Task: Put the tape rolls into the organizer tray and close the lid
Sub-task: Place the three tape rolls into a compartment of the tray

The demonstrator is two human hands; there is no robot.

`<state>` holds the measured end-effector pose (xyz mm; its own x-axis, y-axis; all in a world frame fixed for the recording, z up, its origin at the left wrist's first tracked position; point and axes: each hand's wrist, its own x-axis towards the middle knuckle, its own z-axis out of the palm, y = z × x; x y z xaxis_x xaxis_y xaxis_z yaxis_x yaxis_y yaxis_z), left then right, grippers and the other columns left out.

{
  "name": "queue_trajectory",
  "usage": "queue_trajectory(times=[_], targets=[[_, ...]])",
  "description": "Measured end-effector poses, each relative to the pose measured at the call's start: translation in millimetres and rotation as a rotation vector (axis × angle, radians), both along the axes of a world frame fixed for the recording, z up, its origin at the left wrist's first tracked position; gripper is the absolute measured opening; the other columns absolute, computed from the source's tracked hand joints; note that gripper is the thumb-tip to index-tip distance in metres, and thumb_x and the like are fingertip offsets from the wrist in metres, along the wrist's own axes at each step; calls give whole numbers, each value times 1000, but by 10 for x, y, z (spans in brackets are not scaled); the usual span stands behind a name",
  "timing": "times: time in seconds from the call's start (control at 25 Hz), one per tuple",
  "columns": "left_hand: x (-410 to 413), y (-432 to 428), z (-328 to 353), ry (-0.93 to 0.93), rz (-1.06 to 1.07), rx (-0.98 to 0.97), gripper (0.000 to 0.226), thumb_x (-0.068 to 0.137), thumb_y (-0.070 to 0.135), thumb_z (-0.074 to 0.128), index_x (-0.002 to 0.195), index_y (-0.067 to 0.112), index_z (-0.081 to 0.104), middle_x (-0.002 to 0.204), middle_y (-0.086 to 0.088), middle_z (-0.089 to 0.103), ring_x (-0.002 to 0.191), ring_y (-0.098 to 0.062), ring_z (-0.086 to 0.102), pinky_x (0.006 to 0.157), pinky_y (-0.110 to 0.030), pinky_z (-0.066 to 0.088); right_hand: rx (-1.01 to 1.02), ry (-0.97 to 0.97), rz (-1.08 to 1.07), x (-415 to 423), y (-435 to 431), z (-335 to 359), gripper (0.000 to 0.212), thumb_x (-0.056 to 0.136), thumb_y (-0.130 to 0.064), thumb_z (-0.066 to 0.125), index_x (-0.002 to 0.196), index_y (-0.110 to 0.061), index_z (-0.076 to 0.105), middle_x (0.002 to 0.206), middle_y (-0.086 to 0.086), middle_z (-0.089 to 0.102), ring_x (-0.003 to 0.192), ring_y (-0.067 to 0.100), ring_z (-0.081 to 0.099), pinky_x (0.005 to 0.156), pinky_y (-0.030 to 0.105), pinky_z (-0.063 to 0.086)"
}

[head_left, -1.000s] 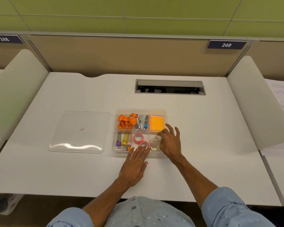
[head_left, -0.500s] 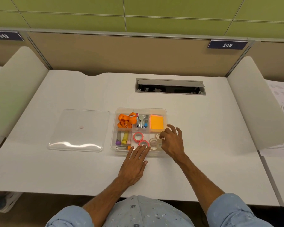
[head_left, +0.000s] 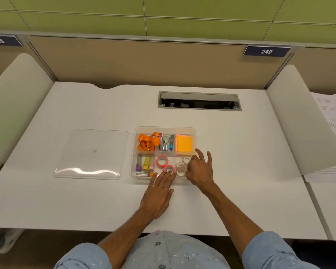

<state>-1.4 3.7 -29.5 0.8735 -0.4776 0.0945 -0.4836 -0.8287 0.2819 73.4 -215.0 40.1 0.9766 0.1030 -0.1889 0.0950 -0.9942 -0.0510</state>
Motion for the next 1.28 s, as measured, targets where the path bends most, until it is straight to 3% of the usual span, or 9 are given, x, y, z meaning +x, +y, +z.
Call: queue_trajectory(times=[0.28, 0.52, 0.8, 1.0, 1.2, 1.28], targets=[[-8, -19, 6, 17, 20, -16, 60, 114, 45, 35, 167, 16, 39, 170, -8, 44, 159, -29, 40, 133, -47, 5, 53, -244, 3, -4, -104, -36, 20, 83, -39, 77, 92, -21, 79, 116, 3, 77, 141, 31, 50, 120, 65, 21], [-10, -11, 13, 32, 22, 7, 61, 114, 48, 30, 167, 18, 36, 170, -8, 44, 158, -29, 41, 132, -47, 4, 12, -159, 24, 120, -39, -94, 26, 73, -32, 93, 95, -21, 83, 117, 8, 77, 137, 36, 54, 119, 66, 28], [17, 24, 6, 54, -2, 49, 61, 114, 47, 32, 167, 19, 38, 170, -7, 45, 157, -29, 43, 134, -49, 9, 13, -143, 14, 95, 9, -165, 39, 67, -32, 95, 101, -21, 81, 121, 9, 76, 138, 36, 54, 119, 67, 28], [28, 40, 27, 76, -16, 55, 63, 116, 48, 18, 166, 17, 40, 169, -8, 47, 156, -28, 44, 129, -54, 27, 21, -208, -4, 71, -28, -205, 34, 70, -28, 93, 101, -21, 80, 119, 8, 76, 137, 35, 54, 118, 65, 28], [27, 44, 25, 69, -18, 66, 62, 115, 48, 24, 167, 18, 40, 169, -7, 46, 157, -28, 44, 129, -54, 24, 60, -239, -27, 109, -20, -181, 37, 71, -31, 92, 103, -20, 78, 119, 9, 75, 135, 36, 55, 117, 65, 31], [29, 46, 26, 66, -24, 69, 62, 116, 48, 21, 167, 18, 39, 169, -7, 46, 157, -28, 43, 130, -54, 25, 88, -259, 11, 96, -6, -135, 28, 74, -28, 89, 99, -20, 78, 118, 6, 75, 138, 33, 53, 118, 64, 30]])
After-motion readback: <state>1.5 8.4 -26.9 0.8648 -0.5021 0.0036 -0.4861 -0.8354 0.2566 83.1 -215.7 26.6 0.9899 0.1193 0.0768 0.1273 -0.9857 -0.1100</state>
